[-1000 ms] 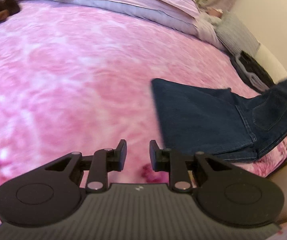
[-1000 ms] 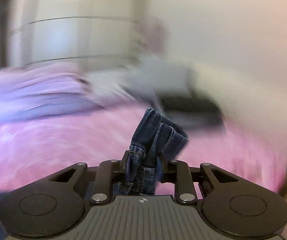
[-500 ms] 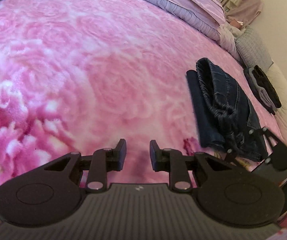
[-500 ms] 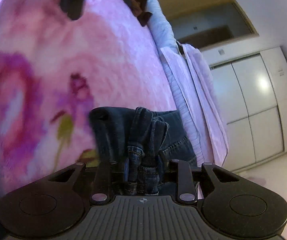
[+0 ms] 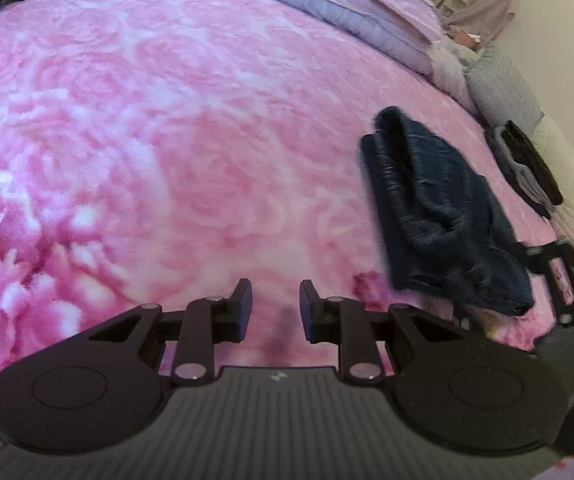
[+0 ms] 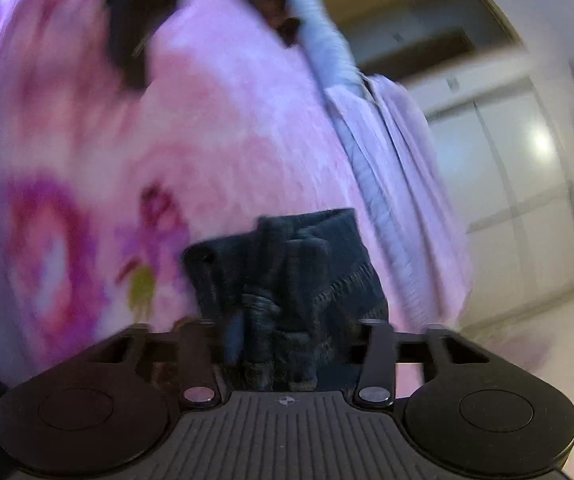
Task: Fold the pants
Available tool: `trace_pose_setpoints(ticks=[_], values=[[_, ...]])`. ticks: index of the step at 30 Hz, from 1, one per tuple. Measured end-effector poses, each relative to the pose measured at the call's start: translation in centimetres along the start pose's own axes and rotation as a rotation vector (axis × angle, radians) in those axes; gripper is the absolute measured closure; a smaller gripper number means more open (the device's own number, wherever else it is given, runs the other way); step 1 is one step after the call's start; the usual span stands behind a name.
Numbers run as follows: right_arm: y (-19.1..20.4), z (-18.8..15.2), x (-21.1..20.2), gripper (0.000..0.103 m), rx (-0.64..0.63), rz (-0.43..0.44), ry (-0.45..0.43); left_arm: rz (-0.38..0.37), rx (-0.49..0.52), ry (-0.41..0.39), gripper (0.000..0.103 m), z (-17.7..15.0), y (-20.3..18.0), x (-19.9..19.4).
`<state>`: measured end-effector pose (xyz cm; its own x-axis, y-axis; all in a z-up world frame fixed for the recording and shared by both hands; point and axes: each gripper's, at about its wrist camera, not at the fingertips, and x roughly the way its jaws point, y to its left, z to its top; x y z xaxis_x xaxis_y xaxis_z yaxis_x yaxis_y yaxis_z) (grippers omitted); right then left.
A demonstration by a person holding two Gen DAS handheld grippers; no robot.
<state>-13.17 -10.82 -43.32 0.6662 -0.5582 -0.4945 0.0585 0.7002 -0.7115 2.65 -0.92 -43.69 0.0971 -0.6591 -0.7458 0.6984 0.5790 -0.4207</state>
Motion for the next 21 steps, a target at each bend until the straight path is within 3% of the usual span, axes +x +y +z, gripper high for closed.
trace_pose_setpoints(ticks=[4,9,10,12,14,17,18,19,21], values=[[-7.0,-2.9,-3.3,0.022,0.546,0.158,-0.057,-0.108,0.027,0.0,0.079,0.5,-2.8,-0.1],[-15.0,-13.0,-4.0,0.037,1.288,0.014,0.059,-0.267,-0.041,0.013,0.062,1.8,-5.8,2.2],[-16.1,-15.3,-3.8,0.038,1.411,-0.01,0.098,-0.28,-0.058,0.012,0.054,2.1,-6.1,2.7],[-17.3,-18.9,-3.6,0.041,1.57,-0.036,0.141,-0.274,-0.096,0.006,0.046,2.6,-6.6,3.7],[-17.7,-20.8,-3.6,0.042,1.624,-0.046,0.168,-0.288,-0.123,0.011,0.039,3.1,-7.0,4.6],[-17.1,-23.6,-4.1,0.044,1.723,0.008,0.175,-0.267,-0.125,0.033,0.038,3.5,-7.7,6.1],[-16.7,-24.2,-3.8,0.046,1.763,0.029,0.169,-0.253,-0.127,0.046,0.044,3.4,-7.8,6.7],[-16.3,-24.9,-3.6,0.048,1.813,0.046,0.146,-0.242,-0.133,0.062,0.064,3.3,-7.9,7.2],[-16.0,-26.4,-3.6,0.069,1.918,0.106,0.086,-0.228,-0.129,0.052,0.074,3.3,-8.0,7.7]])
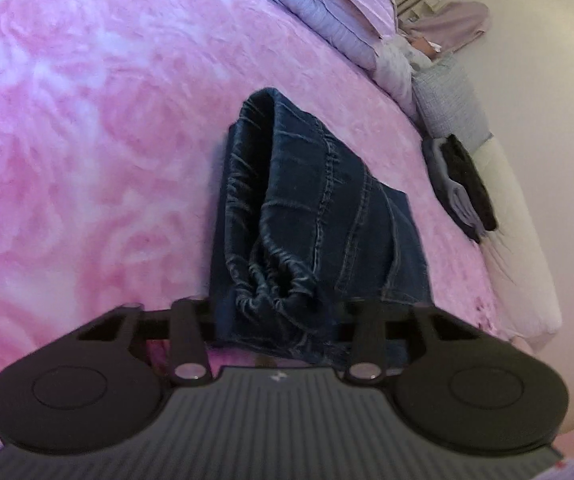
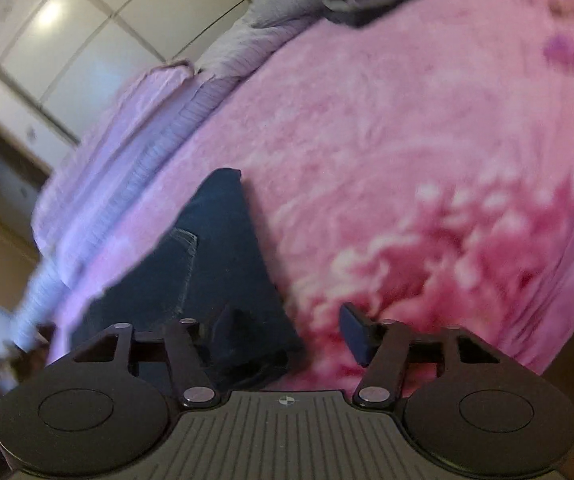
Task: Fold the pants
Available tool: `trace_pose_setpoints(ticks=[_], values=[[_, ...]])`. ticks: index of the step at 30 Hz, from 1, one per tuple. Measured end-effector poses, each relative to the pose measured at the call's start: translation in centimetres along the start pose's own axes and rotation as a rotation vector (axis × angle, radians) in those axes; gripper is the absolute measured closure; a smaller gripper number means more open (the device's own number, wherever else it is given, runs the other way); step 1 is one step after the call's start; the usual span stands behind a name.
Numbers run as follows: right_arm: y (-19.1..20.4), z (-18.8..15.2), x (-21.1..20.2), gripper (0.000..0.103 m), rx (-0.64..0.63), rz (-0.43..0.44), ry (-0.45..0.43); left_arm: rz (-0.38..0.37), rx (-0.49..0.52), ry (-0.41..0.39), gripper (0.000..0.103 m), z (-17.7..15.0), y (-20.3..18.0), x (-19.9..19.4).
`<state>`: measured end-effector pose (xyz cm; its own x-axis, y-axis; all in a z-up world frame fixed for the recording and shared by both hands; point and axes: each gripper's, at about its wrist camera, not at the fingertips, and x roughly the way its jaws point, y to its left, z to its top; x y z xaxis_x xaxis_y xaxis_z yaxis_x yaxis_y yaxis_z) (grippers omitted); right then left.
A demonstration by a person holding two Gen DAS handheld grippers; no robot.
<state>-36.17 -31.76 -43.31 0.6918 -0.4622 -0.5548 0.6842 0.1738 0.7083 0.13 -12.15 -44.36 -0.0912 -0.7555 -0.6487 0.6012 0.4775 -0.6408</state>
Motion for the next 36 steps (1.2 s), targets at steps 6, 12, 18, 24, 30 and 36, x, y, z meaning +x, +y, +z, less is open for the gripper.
trace_pose_setpoints(ticks=[6,12,18,24,30,36], values=[[2.4,-0.4,0.5,0.071,-0.248,-0.121,0.032,0.025,0.093,-0.039,0.079,-0.3,0.5,0.3],[5.2,-0.4,1.0,0.068,-0.442,-0.232,0.071,0.126,0.185,-0.038,0.074,-0.3,-1.9,-0.5],[6.9,-0.7,0.7,0.057,-0.555,-0.288,-0.016,0.252,0.318,-0.08,0.074,-0.5,-4.8,-3.1],[7.1,-0.5,1.1,0.056,-0.563,-0.282,0.003,0.283,0.345,-0.085,0.074,0.0,-5.4,-4.1],[7.2,-0.2,1.3,0.056,-0.558,-0.277,-0.001,0.287,0.351,-0.083,0.074,0.4,-5.3,-4.0],[7.5,1.1,2.4,0.056,-0.573,-0.267,-0.014,0.225,0.367,-0.106,0.07,2.3,-5.3,-3.5]])
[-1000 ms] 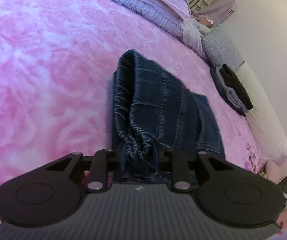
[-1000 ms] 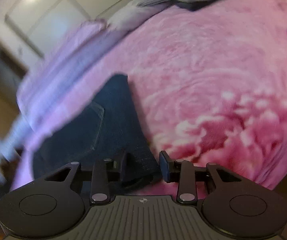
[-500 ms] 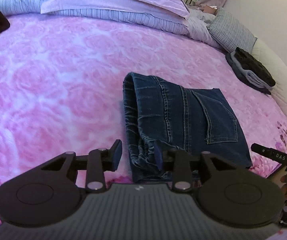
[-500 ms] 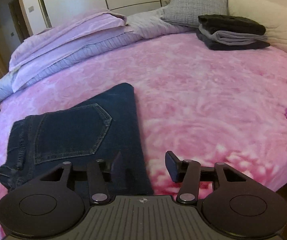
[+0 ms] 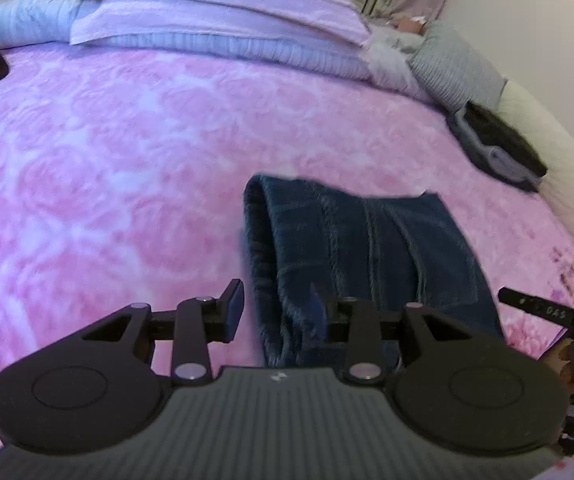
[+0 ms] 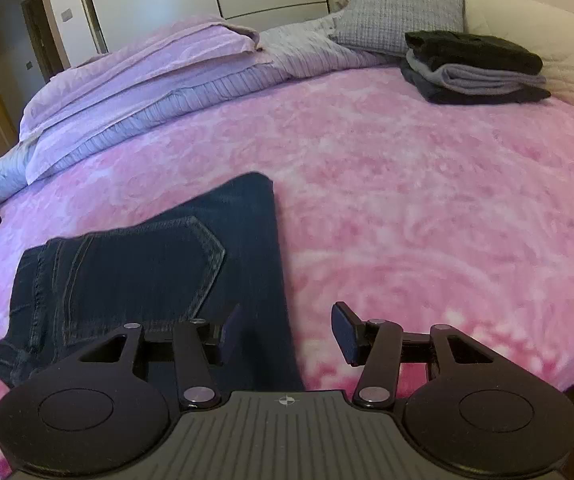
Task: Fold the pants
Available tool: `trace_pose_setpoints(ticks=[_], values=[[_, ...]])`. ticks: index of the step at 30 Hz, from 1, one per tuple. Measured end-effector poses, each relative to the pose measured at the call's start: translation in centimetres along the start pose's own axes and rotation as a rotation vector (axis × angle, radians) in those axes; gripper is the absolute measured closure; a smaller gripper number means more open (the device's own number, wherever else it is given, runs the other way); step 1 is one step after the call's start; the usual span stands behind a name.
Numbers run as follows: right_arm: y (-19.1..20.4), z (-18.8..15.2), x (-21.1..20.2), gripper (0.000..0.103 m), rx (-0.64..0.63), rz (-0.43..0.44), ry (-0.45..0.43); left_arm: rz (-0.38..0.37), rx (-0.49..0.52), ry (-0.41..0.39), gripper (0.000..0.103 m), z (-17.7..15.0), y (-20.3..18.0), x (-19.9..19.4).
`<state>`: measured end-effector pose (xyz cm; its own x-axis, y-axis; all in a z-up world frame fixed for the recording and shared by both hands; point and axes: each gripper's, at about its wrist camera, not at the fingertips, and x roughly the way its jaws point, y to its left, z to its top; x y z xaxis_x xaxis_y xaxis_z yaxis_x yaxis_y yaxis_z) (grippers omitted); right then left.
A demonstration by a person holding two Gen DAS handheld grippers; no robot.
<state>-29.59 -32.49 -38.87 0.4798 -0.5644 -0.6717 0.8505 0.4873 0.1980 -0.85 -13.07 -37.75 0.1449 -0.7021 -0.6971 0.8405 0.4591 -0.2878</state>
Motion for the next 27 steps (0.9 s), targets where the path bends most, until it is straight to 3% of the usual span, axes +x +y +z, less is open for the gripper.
trace_pose_setpoints(ticks=[6,9,13,14,15,18,22,25,26,27], values=[[1.7,2.2,1.5,0.056,-0.034,0.085,-0.038,-0.095,-0.028,0.01,0.065,2.9,0.8,3.9],[3.7,2.8,2.5,0.056,-0.079,0.169,-0.055,-0.131,-0.062,0.029,0.068,3.7,0.9,6.1],[6.9,3.1,4.6,0.057,-0.149,0.288,-0.061,-0.122,-0.126,0.063,0.073,3.7,1.6,8.3],[7.7,3.0,5.2,0.06,-0.18,0.3,-0.062,-0.126,-0.15,0.064,0.081,3.5,2.0,8.5],[8.6,3.0,6.1,0.069,-0.211,0.301,-0.052,-0.113,-0.158,0.054,0.086,3.4,2.2,8.5],[10.8,2.4,10.2,0.078,-0.287,0.265,0.054,-0.098,-0.178,0.052,0.094,3.3,3.1,8.6],[13.2,2.3,12.9,0.078,-0.401,0.172,0.11,-0.035,-0.102,0.072,0.098,3.3,2.2,9.6],[12.3,3.4,11.7,0.077,-0.372,0.196,0.123,-0.033,-0.083,0.063,0.098,3.5,1.8,8.8],[11.1,3.7,11.0,0.074,-0.337,0.212,0.117,-0.053,-0.094,0.054,0.091,3.5,2.1,8.1],[9.8,4.0,10.0,0.065,-0.294,0.224,0.103,-0.071,-0.106,0.049,0.084,3.4,2.5,7.4]])
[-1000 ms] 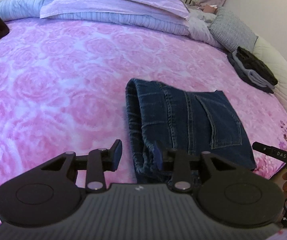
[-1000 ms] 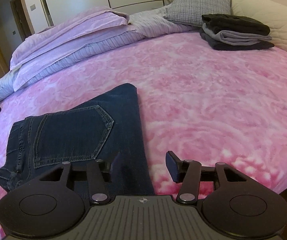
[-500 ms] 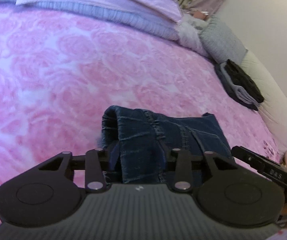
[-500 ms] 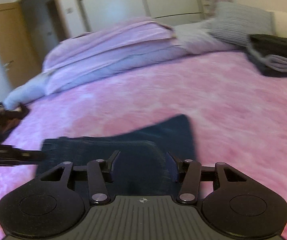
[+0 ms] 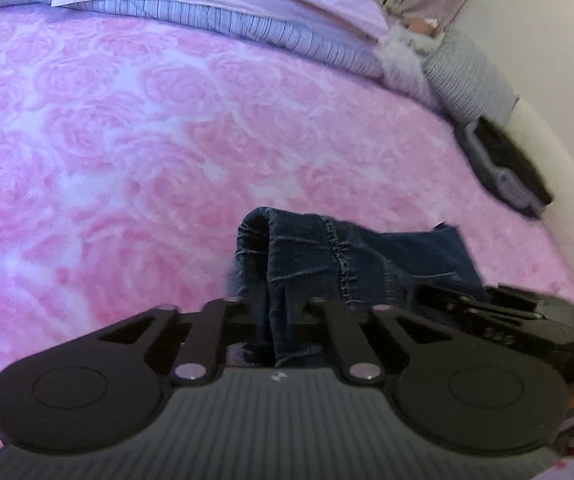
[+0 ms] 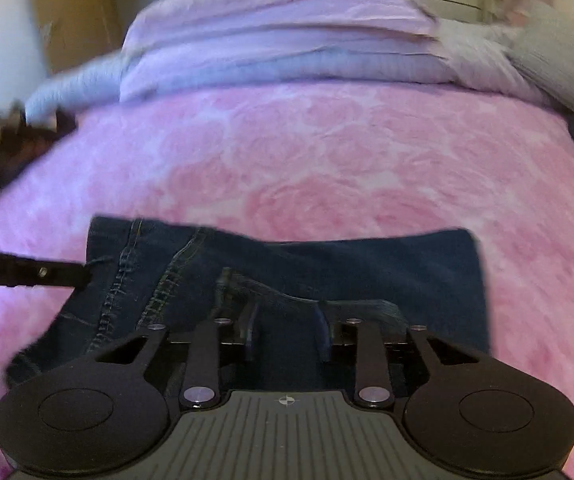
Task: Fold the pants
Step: 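Grasp the folded jeans bundle with both grippers and lift it, then carry the jeans with both grippers onto the folded clothes stack by the pillow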
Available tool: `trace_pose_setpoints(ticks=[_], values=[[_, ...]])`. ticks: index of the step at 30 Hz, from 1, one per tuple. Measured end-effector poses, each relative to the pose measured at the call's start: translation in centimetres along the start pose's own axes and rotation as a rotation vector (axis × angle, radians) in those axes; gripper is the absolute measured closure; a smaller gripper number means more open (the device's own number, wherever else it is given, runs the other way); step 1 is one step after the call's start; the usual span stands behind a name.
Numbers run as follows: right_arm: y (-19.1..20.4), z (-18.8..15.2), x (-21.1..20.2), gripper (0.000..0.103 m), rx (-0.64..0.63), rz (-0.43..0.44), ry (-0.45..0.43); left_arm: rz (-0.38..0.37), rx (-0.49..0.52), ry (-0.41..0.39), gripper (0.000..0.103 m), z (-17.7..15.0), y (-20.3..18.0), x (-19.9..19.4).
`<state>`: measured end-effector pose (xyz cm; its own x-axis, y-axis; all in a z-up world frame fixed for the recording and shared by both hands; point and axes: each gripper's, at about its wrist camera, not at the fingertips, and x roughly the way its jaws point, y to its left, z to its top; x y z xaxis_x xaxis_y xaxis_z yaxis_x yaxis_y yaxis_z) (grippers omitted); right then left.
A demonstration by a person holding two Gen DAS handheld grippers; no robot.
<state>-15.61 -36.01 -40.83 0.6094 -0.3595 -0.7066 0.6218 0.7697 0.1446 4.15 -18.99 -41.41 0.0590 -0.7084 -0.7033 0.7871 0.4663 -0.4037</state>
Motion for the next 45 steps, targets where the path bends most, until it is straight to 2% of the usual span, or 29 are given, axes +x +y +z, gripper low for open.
trace_pose_setpoints(ticks=[1,2,3,5,7,8,10,13,15,16,17,18,19,22,23,24,26,29,33,35,39,45], values=[[-1.5,-0.4,-1.4,0.058,0.049,0.005,-0.025,-0.021,-0.013,0.001,0.067,-0.1,0.5,-0.7],[-2.8,-0.9,-2.6,0.045,0.097,0.006,-0.05,-0.036,-0.032,0.003,0.056,-0.3,1.3,-1.3],[-4.2,-1.4,-3.9,0.038,0.145,0.006,-0.074,-0.048,-0.055,0.013,0.052,-0.5,2.0,-1.6],[-7.4,-2.6,-5.5,0.036,0.244,0.019,-0.086,-0.102,-0.125,0.055,0.043,-1.1,3.7,-1.4],[-10.5,-4.1,-5.9,0.036,0.362,0.059,-0.063,-0.173,-0.228,0.118,0.041,-1.9,5.4,-0.2],[-11.7,-4.9,-5.9,0.036,0.43,0.081,-0.049,-0.201,-0.286,0.143,0.041,-2.5,6.1,0.5],[-14.1,-6.6,-5.4,0.036,0.59,0.188,-0.033,-0.246,-0.365,0.166,0.041,-3.3,7.0,1.7],[-16.0,-8.2,-4.3,0.036,0.752,0.306,-0.034,-0.284,-0.407,0.15,0.041,-3.3,7.4,2.6],[-16.4,-8.0,-3.6,0.036,0.774,0.342,-0.033,-0.297,-0.393,0.167,0.041,-2.8,6.8,3.5],[-16.4,-7.6,-3.0,0.037,0.778,0.368,-0.022,-0.296,-0.377,0.177,0.045,-2.4,6.4,4.0],[-16.6,-7.2,-2.4,0.042,0.776,0.381,-0.006,-0.296,-0.365,0.186,0.049,-2.1,5.8,4.6],[-16.7,-6.8,-1.8,0.05,0.779,0.382,0.01,-0.293,-0.362,0.193,0.049,-2.0,5.5,5.3],[-16.9,-6.4,-1.0,0.054,0.783,0.401,0.025,-0.291,-0.363,0.198,0.049,-1.8,5.2,5.7],[-17.6,-5.8,1.0,0.057,0.778,0.458,0.068,-0.286,-0.341,0.201,0.047,-1.6,4.7,6.5],[-17.7,-5.6,1.5,0.062,0.756,0.469,0.079,-0.284,-0.331,0.2,0.051,-1.5,4.4,6.8],[-17.6,-5.4,2.0,0.07,0.73,0.471,0.088,-0.273,-0.321,0.198,0.055,-1.5,4.2,6.9],[-17.6,-5.5,1.9,0.075,0.701,0.477,0.093,-0.251,-0.291,0.189,0.065,-1.3,3.3,6.8],[-17.6,-5.6,1.4,0.081,0.712,0.482,0.093,-0.203,-0.256,0.168,0.07,-0.9,1.6,6.0],[-17.3,-3.7,0.2,0.086,0.758,0.471,0.131,-0.144,-0.275,0.223,0.075,1.0,-0.5,5.1],[-17.3,-1.7,-1.3,0.087,0.742,0.431,0.159,-0.13,-0.263,0.262,0.076,2.7,-2.5,4.9],[-19.8,2.6,-5.9,0.087,0.782,0.36,0.168,-0.166,-0.263,0.312,0.076,6.5,-7.3,4.5],[-27.0,8.1,-14.0,0.086,0.855,0.243,0.085,-0.283,-0.173,0.361,0.076,13.3,-18.0,7.5]])
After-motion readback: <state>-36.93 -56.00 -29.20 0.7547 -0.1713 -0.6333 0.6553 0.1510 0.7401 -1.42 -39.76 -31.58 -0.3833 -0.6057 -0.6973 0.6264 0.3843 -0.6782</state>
